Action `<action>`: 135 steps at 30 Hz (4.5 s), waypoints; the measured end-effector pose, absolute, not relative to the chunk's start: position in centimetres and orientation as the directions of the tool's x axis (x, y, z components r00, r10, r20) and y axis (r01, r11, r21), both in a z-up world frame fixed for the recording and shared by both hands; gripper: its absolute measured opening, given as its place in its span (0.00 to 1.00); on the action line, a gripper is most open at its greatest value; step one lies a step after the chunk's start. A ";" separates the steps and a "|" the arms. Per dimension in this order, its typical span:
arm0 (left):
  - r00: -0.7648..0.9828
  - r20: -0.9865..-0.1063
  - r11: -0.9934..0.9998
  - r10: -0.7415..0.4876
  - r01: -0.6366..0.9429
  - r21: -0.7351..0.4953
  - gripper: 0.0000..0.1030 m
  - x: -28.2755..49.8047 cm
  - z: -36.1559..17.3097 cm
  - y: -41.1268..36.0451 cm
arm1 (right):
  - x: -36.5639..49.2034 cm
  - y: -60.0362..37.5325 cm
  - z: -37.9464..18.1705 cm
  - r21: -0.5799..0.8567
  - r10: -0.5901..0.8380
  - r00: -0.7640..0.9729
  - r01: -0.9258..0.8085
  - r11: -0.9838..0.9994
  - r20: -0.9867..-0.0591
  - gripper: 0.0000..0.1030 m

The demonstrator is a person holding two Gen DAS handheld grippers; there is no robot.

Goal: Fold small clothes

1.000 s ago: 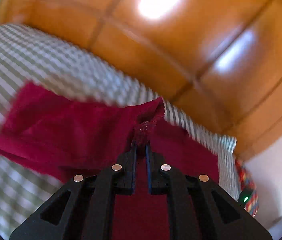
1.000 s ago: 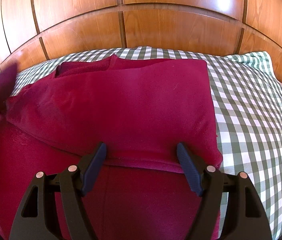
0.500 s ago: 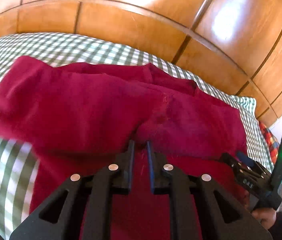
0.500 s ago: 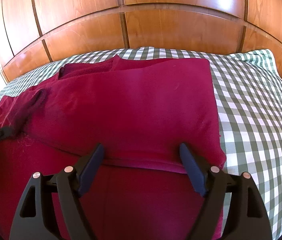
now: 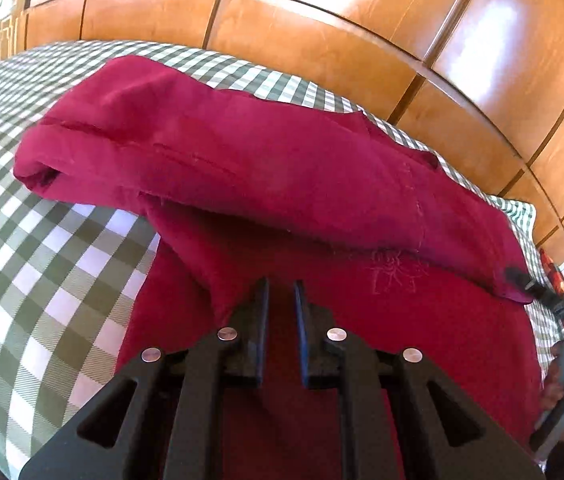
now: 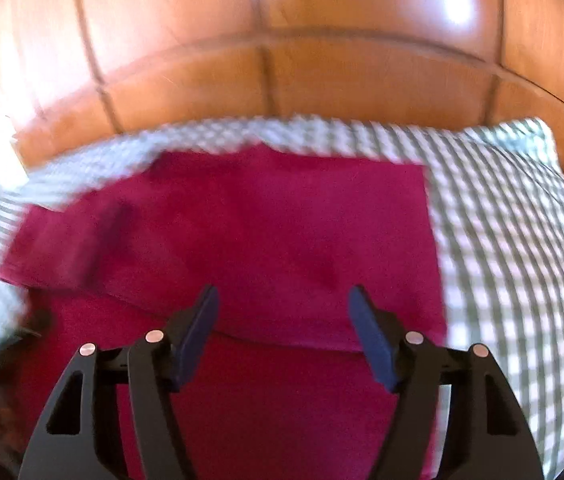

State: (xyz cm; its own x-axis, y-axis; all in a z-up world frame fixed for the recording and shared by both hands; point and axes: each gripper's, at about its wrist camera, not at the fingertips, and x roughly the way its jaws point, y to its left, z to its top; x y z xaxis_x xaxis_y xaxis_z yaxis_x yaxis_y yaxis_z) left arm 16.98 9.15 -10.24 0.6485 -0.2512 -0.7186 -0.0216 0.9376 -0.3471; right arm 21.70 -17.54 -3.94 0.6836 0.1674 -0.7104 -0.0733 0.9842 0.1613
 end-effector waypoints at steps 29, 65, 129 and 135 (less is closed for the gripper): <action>0.655 -0.696 0.917 -0.295 -0.011 -0.399 0.10 17.0 -10.7 9.4 | 27.8 -17.0 7.5 0.577 0.554 0.647 -0.208 0.790 -0.524 0.07; 0.664 -0.699 0.941 -0.266 0.021 -0.337 0.10 19.3 -3.7 10.5 | 23.4 -28.5 -0.8 0.406 0.232 0.670 0.114 0.907 -0.705 0.54; 0.646 -0.762 0.994 -0.044 -0.045 -0.096 0.10 23.3 -8.9 8.5 | 22.9 -19.8 -8.3 0.075 0.036 0.673 0.029 0.997 -0.739 0.66; 0.670 -0.741 0.993 -0.053 -0.040 -0.107 0.11 20.8 -6.7 9.5 | 21.4 -19.7 -6.7 0.068 0.034 0.681 0.024 0.997 -0.731 0.71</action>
State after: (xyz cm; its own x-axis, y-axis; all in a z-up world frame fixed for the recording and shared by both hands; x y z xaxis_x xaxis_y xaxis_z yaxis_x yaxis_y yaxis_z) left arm 20.78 9.52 -6.70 0.6697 -0.0530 -0.7408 -0.0395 0.9935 -0.1068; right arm 21.39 -19.70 -6.69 0.6812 0.0338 -0.7314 0.0239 0.9974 0.0684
